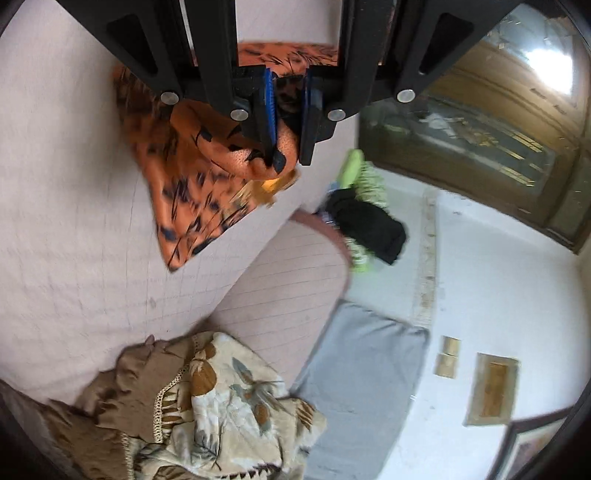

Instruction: Fold small clothes

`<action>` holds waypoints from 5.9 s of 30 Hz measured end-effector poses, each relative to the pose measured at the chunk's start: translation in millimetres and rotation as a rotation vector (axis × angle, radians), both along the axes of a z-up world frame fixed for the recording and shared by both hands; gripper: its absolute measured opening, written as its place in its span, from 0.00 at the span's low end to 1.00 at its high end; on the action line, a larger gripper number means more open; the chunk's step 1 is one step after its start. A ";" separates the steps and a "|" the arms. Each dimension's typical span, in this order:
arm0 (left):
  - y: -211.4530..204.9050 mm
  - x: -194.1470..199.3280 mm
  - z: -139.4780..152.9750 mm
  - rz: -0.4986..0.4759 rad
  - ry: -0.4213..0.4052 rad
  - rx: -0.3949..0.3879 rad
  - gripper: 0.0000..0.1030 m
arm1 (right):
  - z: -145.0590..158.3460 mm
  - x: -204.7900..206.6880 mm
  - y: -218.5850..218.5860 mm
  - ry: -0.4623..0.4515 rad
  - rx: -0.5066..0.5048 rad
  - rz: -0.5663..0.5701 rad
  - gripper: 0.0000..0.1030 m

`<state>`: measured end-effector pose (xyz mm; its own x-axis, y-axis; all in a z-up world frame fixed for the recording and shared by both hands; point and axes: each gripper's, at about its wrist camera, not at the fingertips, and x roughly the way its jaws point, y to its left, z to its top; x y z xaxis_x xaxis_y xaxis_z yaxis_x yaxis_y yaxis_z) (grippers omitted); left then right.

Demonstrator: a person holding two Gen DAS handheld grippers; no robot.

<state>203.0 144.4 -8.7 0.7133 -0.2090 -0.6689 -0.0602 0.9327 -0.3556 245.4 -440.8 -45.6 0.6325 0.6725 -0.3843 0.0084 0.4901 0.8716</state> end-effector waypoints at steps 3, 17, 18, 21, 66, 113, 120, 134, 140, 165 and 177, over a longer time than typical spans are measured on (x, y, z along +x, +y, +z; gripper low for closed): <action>-2.4 37.7 -15.9 -0.008 0.037 0.038 0.07 | -14.0 42.4 8.8 0.052 -0.060 0.021 0.11; 58.8 73.5 -75.5 0.238 0.139 0.037 0.58 | -73.8 68.7 -11.5 0.167 -0.223 -0.100 0.74; 61.4 61.6 -71.9 0.231 0.127 0.034 0.59 | -72.8 61.1 -9.2 0.159 -0.250 -0.061 0.74; 55.1 27.4 -80.1 0.115 0.156 -0.021 0.60 | -84.4 38.8 14.7 0.162 -0.320 0.119 0.74; -13.5 -120.2 -68.2 -0.129 0.145 0.246 0.45 | -13.5 -120.1 20.5 0.052 -0.647 0.189 0.65; -16.8 -26.9 -90.2 -0.303 0.192 0.279 0.31 | -60.8 -61.9 49.5 0.116 -0.775 0.247 0.31; 1.1 -8.8 -101.4 -0.253 0.264 0.155 0.09 | -65.0 -57.1 45.8 0.136 -0.738 0.264 0.27; -15.1 -106.3 26.1 -0.246 -0.005 0.141 0.06 | 35.6 -109.4 14.5 -0.002 -0.555 0.166 0.07; -9.5 -161.0 59.3 -0.258 -0.073 0.114 0.06 | 65.2 -180.2 -1.8 -0.076 -0.466 0.110 0.07; -26.9 -116.1 -12.9 -0.165 0.040 0.249 0.53 | 23.7 -155.6 26.6 0.030 -0.544 0.159 0.66; -75.8 -146.4 -77.9 -0.195 0.151 0.313 0.60 | -21.8 -235.4 -15.9 0.181 -0.342 -0.019 0.72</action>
<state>56.6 68.6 -86.5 0.5689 -0.1004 -0.8162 0.0993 0.9936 -0.0530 10.0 -456.7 -67.3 0.5448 0.4747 -0.6912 0.1592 0.7508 0.6411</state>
